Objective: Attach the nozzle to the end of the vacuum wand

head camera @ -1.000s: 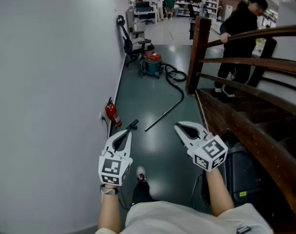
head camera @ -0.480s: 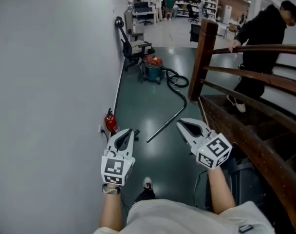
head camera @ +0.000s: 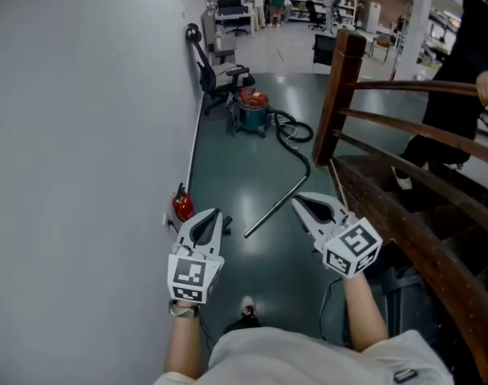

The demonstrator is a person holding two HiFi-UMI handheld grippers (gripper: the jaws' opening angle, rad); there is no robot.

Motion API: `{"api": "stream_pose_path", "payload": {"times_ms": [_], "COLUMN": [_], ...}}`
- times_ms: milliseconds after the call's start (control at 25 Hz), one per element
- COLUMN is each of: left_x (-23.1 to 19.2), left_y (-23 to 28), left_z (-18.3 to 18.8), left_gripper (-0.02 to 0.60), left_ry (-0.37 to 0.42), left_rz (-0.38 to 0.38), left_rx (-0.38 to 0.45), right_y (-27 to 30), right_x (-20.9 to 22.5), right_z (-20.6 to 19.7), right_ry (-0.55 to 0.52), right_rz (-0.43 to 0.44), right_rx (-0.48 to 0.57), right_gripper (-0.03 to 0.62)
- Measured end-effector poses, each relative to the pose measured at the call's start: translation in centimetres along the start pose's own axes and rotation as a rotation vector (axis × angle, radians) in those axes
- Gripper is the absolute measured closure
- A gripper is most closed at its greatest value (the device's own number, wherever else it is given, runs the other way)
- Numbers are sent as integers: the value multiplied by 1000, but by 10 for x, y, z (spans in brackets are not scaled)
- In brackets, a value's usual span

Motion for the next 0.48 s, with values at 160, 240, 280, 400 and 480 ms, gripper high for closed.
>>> {"api": "stream_pose_path", "payload": {"times_ms": [160,240,280,400,480], "left_x": [-4,-9,-12,-20,-24], "left_y": [-1,0,1,5,9], "left_z": [-9,-12,-14,-20,-22], "left_gripper": [586,586,586,586,586], "left_ry": [-13,-18,-20,-29,-30], "left_rz": [1,2,2,1,0], "left_rx": [-12,-16,-18,-24,-23], "right_y": [5,10,13,20,26], "right_x": [0,-1,-1,-1,1], "right_z": [-7,-9,-11,-17,-19], "right_ry": [3,-3,-5,-7,-9], "right_rz": [0,6,10,19,20], "right_rx": [-12,-21,-28,-46,-45], "right_gripper": [565,565,566,565,565]}}
Point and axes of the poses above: the fingertips, and each gripper's own axes: y forward along the fingers, x to its right, z out of its top, the point moved 5 cm from there along -y, backward along the fingers, and after that the axes turned 15 degrees about x, right-handed, at the moved point
